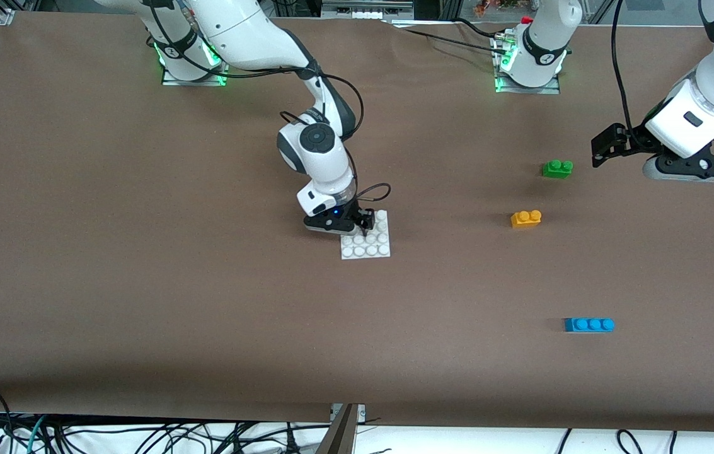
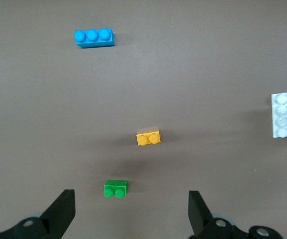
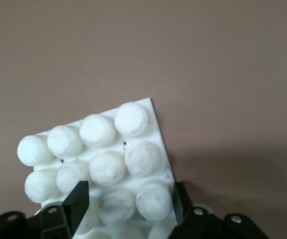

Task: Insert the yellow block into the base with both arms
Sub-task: 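Slide the white base plate toward the table middle with the right gripper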

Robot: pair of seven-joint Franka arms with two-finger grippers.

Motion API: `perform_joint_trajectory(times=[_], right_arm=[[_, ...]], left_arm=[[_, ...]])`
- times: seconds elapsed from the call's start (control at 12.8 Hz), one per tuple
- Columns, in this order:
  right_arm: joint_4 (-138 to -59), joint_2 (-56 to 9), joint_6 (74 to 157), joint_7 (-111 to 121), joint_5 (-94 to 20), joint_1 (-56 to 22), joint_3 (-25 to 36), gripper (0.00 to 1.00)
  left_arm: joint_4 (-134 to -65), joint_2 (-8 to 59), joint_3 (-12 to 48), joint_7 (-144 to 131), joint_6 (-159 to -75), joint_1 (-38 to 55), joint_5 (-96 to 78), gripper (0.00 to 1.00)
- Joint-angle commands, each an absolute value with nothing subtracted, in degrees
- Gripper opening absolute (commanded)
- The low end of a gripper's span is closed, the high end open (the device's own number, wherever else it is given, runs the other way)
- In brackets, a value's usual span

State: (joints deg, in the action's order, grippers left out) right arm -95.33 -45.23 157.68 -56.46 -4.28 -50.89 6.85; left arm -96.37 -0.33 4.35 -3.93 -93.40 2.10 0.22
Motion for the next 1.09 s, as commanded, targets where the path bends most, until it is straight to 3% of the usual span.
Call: perform_joint_trajectory(times=[0.0, 0.7, 0.86, 1.01], right_arm=[[-90.2, -49.6, 157.9, -60.8, -4.7, -53.7, 7.6, 0.76], [-85.3, -52.6, 157.3, -67.2, -5.0, -57.1, 9.9, 0.76], [-84.4, -51.0, 153.7, -66.8, -5.0, -56.4, 10.1, 0.84], [-81.0, -48.9, 146.1, -66.2, -4.9, -53.5, 9.9, 0.98]], left_arm=[[-95.0, 0.2, 4.5, -4.3, -92.5, 2.1, 1.4, 1.0], [-95.0, 1.1, 4.7, -4.2, -92.9, 2.1, 1.7, 1.0], [-95.0, 1.1, 4.7, -4.2, -92.9, 2.1, 1.8, 1.0], [-95.0, 1.1, 4.7, -4.2, -92.9, 2.1, 1.7, 1.0]])
